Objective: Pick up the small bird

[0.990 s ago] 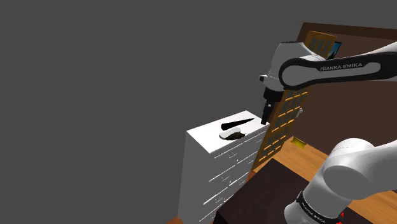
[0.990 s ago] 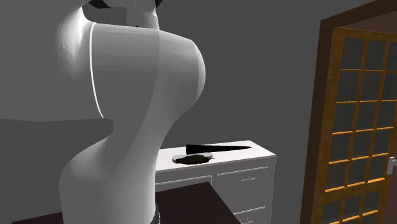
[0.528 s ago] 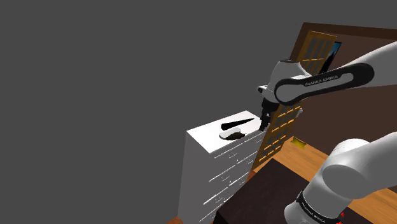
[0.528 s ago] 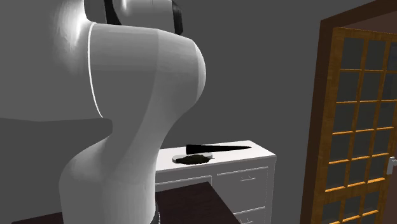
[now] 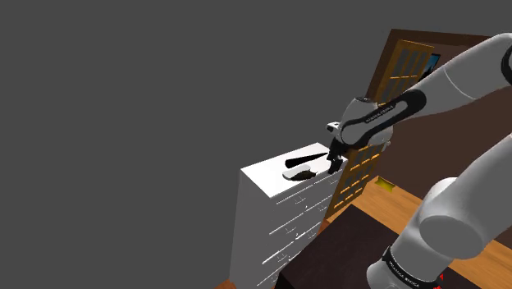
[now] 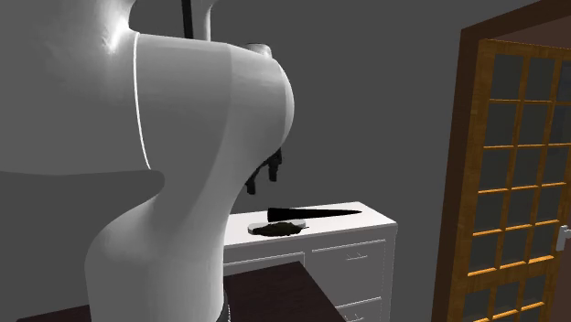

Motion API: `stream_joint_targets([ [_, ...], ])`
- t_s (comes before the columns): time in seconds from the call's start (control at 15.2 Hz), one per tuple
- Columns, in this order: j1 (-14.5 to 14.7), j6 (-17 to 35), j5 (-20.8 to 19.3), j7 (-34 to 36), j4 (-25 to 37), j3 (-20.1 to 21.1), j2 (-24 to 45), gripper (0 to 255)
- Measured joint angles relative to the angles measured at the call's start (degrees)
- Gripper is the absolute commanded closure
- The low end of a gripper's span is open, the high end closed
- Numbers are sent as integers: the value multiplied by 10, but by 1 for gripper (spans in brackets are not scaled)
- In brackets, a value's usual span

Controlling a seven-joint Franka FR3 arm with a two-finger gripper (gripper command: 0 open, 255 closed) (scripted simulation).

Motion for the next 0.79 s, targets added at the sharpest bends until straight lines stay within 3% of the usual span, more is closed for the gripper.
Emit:
stream_joint_targets([
  [0.07,15,24,26,-37,9,-18,28,0],
  [0.2,49,64,116,-137,33,-51,87,0],
  [0.33,65,99,273,-286,68,-50,165,0],
  [0.46,32,113,405,-416,100,-7,217,0],
  [0.59,-28,124,515,-531,143,59,274,0],
  [0.66,-63,129,563,-584,169,96,305,0],
  [0.79,-112,129,612,-655,214,141,347,0],
])
